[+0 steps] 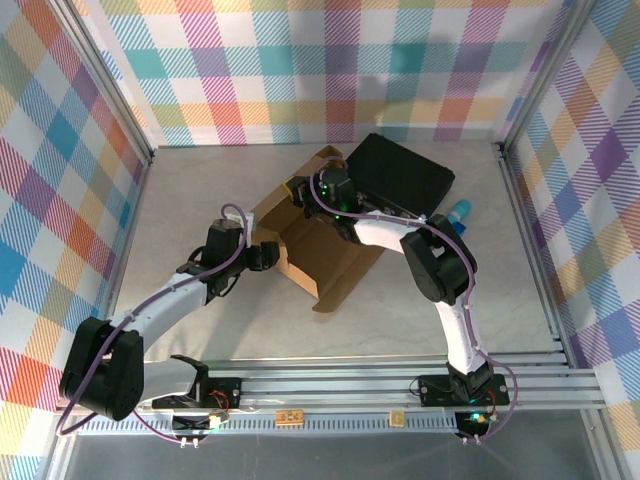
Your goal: Fold the paper box
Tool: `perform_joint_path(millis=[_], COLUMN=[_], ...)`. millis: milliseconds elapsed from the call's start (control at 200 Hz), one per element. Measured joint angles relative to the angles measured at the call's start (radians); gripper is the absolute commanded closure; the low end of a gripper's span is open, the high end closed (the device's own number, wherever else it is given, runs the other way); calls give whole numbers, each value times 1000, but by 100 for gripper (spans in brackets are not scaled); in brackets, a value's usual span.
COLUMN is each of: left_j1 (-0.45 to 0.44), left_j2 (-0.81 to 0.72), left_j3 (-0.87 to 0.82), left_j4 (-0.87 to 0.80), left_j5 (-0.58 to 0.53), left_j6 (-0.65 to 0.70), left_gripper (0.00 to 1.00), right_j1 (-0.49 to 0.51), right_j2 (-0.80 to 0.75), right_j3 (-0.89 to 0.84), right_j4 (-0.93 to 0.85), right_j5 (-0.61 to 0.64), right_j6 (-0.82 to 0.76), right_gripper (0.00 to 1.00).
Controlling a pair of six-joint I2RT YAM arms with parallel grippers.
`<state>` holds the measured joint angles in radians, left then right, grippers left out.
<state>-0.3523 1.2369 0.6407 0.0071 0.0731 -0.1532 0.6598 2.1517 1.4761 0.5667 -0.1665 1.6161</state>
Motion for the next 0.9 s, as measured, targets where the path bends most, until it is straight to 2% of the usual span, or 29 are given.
perform_joint_path(millis=[680, 900], left_j1=[51, 98], left_j2=[37, 34], left_j3=[17, 20], left_j4=[53, 51], left_j5=[-10, 35], left_j6=[-113, -163], left_gripper=[23, 22], right_j1=[0, 2], right_j2=[36, 41], right_j3=[277, 340], right_j4=[-435, -528], right_j5=[29, 58], right_j6=[22, 25], right_gripper=[100, 100])
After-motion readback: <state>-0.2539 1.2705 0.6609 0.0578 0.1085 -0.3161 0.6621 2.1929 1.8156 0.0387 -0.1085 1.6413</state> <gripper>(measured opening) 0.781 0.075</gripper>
